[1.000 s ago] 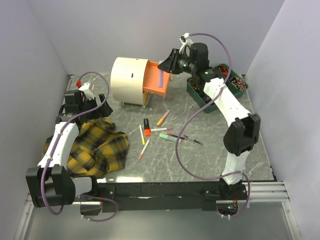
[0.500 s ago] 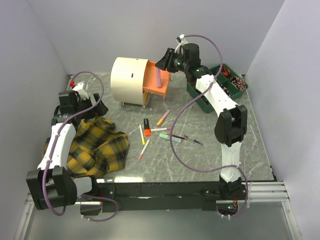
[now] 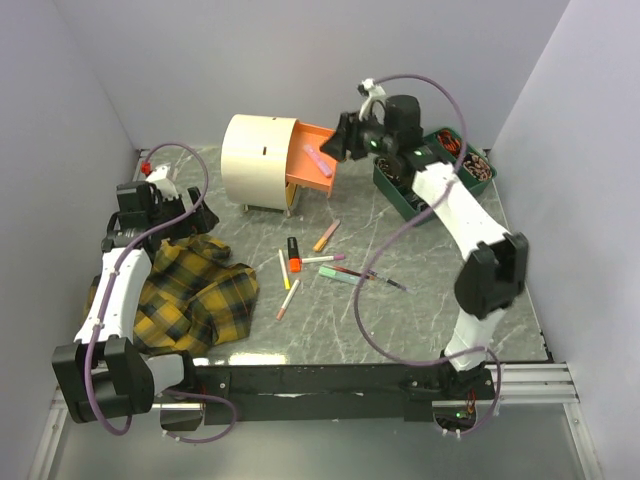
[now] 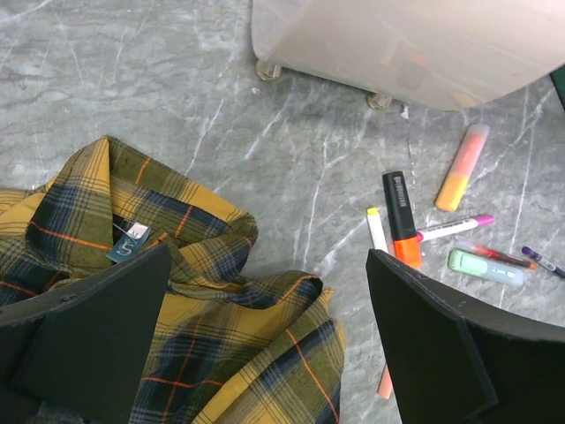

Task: Sort the stationery into containers
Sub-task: Pick up the pen from the center of the board.

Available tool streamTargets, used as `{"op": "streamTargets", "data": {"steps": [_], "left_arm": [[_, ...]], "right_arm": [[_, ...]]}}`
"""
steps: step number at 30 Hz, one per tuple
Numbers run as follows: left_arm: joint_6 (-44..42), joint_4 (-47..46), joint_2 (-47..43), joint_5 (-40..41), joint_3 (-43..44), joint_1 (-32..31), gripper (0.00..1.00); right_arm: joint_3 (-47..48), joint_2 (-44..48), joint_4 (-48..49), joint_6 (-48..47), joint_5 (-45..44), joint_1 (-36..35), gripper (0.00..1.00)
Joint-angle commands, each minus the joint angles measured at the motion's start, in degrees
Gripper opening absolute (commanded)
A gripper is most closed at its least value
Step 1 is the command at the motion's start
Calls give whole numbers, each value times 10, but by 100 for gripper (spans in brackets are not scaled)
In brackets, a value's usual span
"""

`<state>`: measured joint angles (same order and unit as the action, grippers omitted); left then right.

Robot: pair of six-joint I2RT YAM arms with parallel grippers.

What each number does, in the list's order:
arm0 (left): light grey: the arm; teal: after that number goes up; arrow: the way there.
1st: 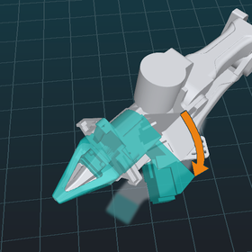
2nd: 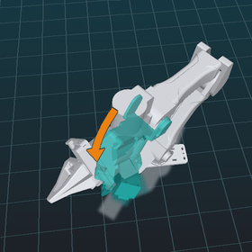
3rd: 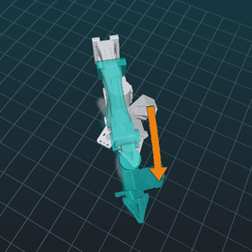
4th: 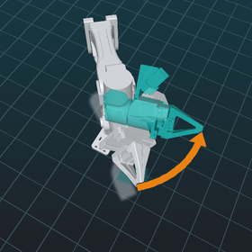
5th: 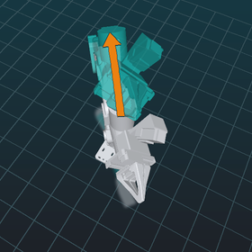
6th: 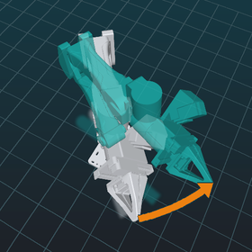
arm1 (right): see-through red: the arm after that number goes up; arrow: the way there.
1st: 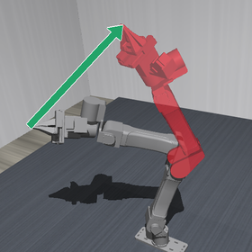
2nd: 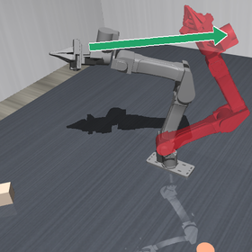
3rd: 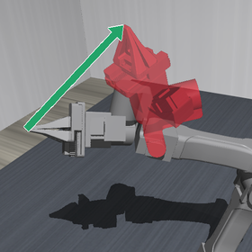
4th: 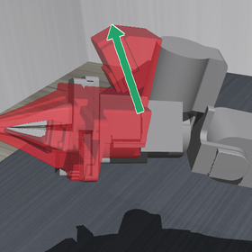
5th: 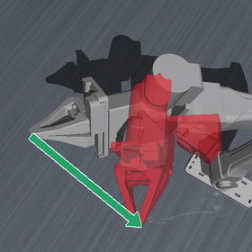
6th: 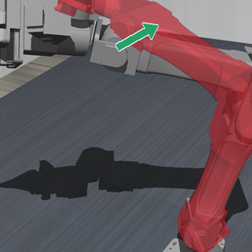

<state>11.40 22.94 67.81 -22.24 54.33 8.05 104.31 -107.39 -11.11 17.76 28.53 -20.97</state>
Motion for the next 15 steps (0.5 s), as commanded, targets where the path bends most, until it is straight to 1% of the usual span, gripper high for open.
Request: {"op": "streamTargets", "data": {"steps": [1, 2, 3, 5, 6, 8, 9, 11, 15], "left_arm": [[-21, -10, -26, -20, 9, 1, 99], [-23, -10, -27, -19, 10, 0, 99], [-25, -10, -26, -15, 11, 0, 100], [-33, -9, -25, -5, 10, 1, 99], [-36, -7, -25, 10, 11, 0, 100], [-45, -7, -25, 21, 10, 0, 99], [-46, -7, -25, 25, 9, 0, 99], [-44, -8, -25, 28, 6, 0, 99], [-31, -9, -18, 15, 5, 0, 100]], "right_arm": [[-115, 148, -99, -279, 104, 13, 63], [-142, 167, -123, -325, 106, 15, 63], [-201, 184, -156, -398, 104, 14, 63], [-256, 227, -180, -448, 72, 13, 62], [-307, 238, -190, -483, 59, 12, 61], [-354, 263, -194, -511, 14, 12, 59], [-396, 269, -189, -533, -6, 11, 58], [-426, 272, -185, -548, -48, 8, 54], [-465, 249, -196, -557, -77, 8, 49]]}}
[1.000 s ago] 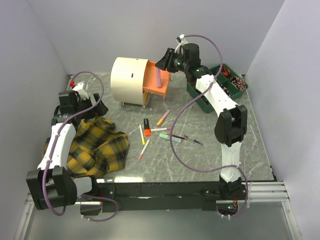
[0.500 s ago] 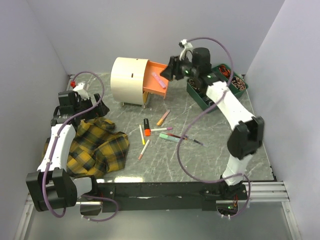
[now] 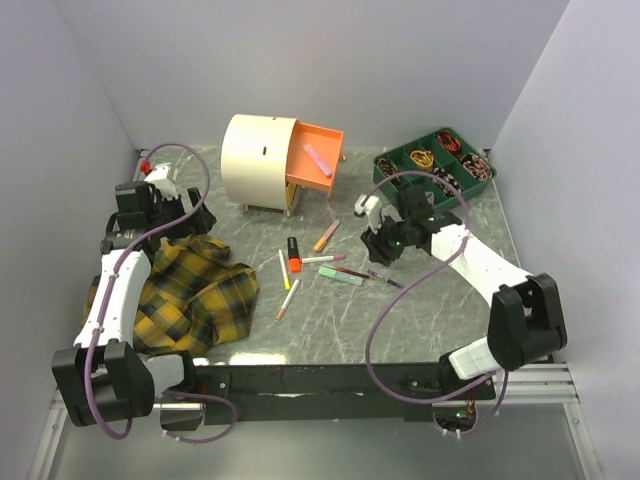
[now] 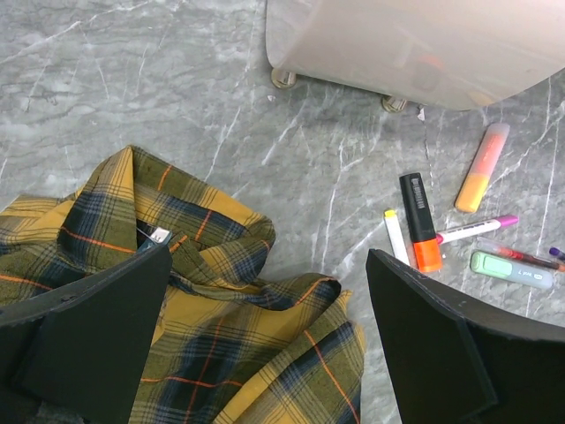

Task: Sort the stationery into containers
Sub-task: Pick up the pen from the center of the board.

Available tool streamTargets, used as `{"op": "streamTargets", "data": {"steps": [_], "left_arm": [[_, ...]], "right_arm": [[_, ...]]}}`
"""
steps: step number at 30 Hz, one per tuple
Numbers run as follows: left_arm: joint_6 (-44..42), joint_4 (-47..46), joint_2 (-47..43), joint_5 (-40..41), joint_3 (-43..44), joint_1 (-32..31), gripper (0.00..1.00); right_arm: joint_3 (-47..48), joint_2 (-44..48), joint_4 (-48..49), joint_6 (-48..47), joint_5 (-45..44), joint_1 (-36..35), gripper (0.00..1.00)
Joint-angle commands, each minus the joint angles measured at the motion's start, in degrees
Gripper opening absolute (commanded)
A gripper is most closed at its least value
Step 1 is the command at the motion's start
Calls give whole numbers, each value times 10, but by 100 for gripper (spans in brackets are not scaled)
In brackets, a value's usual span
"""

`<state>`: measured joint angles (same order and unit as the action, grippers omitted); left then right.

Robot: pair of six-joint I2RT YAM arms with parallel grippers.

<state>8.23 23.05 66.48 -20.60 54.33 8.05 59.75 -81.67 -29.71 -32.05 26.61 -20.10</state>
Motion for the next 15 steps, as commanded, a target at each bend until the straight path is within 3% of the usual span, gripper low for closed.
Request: {"op": "streamTargets", "data": {"steps": [1, 15], "left_arm": [[3, -9, -3, -5, 8, 0, 100], [-1, -4, 0, 6, 9, 1, 99]], "right_arm": [[-24, -15, -8, -61, -60, 0, 49], [-45, -83, -30, -111, -85, -3, 51]]}}
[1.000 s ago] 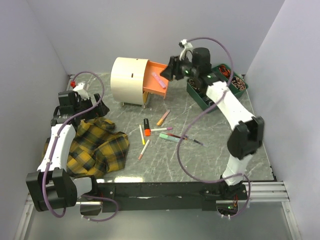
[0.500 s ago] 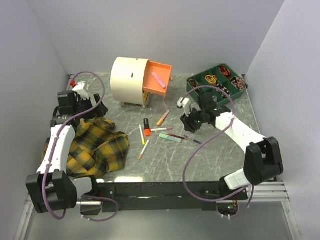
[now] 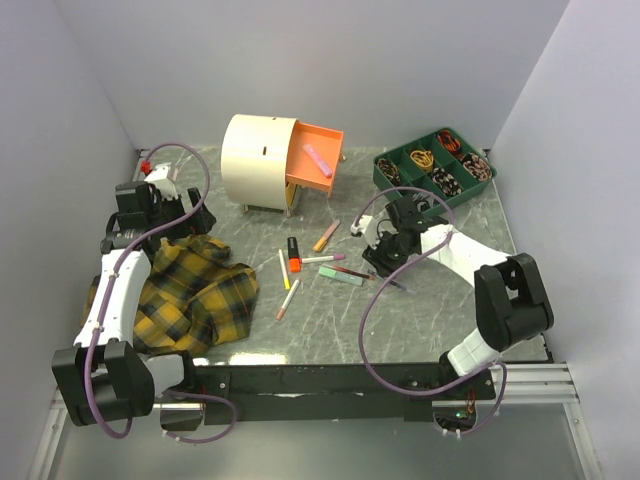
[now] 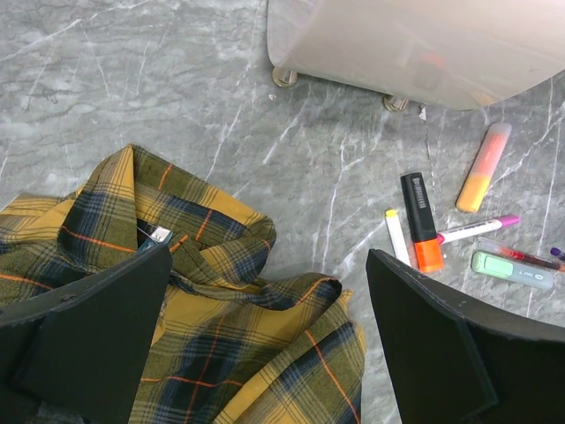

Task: Sort the stationery into containers
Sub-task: Pick up the pen from the center of the board.

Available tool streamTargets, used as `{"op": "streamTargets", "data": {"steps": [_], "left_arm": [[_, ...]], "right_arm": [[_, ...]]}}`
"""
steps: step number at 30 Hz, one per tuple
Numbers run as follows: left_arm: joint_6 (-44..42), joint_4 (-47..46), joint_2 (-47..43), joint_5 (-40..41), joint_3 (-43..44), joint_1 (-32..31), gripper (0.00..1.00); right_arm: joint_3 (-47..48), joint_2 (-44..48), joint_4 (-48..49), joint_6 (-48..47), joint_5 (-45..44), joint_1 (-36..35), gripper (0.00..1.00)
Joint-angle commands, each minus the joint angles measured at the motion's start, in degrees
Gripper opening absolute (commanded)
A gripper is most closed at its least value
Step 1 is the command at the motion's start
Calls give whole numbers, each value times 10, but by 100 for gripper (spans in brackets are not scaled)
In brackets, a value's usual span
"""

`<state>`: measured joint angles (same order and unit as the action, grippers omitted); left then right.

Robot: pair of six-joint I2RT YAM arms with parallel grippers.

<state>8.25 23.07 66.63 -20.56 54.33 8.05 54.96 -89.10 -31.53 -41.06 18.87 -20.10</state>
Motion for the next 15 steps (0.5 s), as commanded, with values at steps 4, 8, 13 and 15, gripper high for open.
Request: {"op": "streamTargets", "data": {"steps": [4, 8, 13, 15], "left_arm": [[-3, -3, -4, 10, 5, 1, 99], [-2, -6, -2, 10, 3, 0, 99], [-3, -6, 2, 12, 3, 1, 100], [-3, -7, 3, 14, 3, 0, 99]], "right_arm": [[2, -21, -13, -19, -10, -7, 51], [-3, -33, -13, -18, -21, -12, 51], [-13, -40, -1, -14, -41, -23, 49], [-18, -42, 8, -6, -50, -28, 47]]}}
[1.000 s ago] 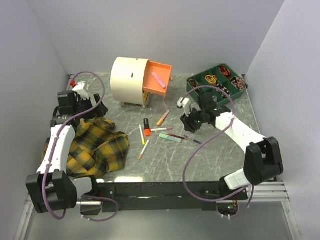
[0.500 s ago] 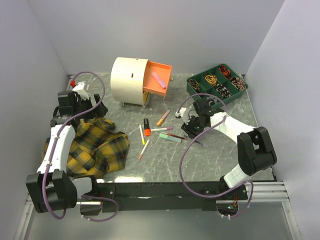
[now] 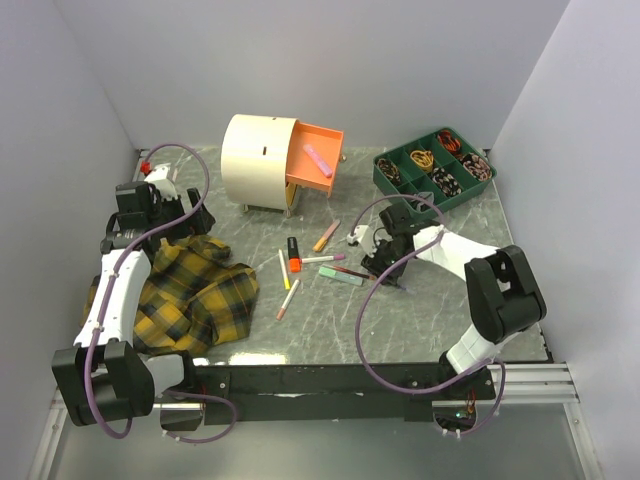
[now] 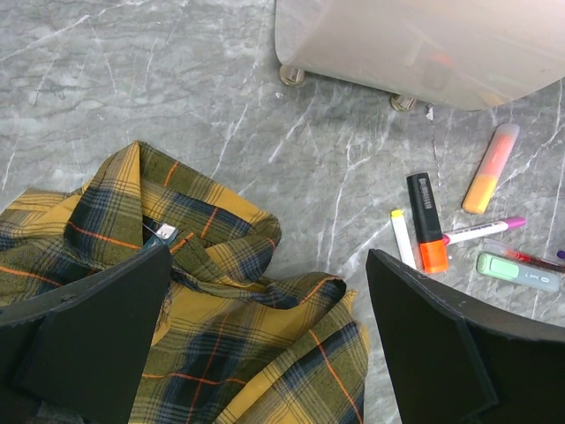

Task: Sort the stationery into containers
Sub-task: Pick up the pen from the center of the board.

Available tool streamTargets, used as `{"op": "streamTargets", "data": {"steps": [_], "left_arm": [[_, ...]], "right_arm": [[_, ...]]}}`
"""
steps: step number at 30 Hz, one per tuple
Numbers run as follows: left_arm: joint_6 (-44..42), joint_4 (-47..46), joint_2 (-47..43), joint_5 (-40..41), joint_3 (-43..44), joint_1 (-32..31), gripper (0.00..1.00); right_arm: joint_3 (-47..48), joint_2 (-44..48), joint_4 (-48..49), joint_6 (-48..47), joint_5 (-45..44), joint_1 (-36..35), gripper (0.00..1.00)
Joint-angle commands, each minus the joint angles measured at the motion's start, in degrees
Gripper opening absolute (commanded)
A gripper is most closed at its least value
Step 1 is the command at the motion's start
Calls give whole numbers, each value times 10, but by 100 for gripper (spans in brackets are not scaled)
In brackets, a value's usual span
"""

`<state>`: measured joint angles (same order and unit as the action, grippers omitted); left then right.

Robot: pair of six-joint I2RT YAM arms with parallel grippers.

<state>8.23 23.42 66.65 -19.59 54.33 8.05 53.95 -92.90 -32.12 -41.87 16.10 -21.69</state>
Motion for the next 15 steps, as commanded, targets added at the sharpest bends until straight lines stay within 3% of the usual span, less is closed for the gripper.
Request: {"op": "streamTargets", "data": {"steps": [1, 3, 6, 7, 10, 15], "left_arm": [[-2, -11, 5, 4, 3, 1, 99], [-1, -13, 7, 3, 3, 1, 99], [0, -14, 9, 3, 3, 1, 100], [0, -14, 10, 3, 1, 1, 99], [0, -14, 10, 0, 2, 1, 100], [1, -23, 11, -9, 9, 1, 100]], "right_arm": [[-9, -5, 19, 5, -33, -15, 47], [-14, -10, 29, 10, -44, -19, 43], [-16, -20, 32, 13, -60, -25, 29], [-15, -23, 29, 13, -60, -27, 19], [-5, -11, 7, 15, -51, -30, 7], [73, 51, -92, 7, -23, -33, 1]]}}
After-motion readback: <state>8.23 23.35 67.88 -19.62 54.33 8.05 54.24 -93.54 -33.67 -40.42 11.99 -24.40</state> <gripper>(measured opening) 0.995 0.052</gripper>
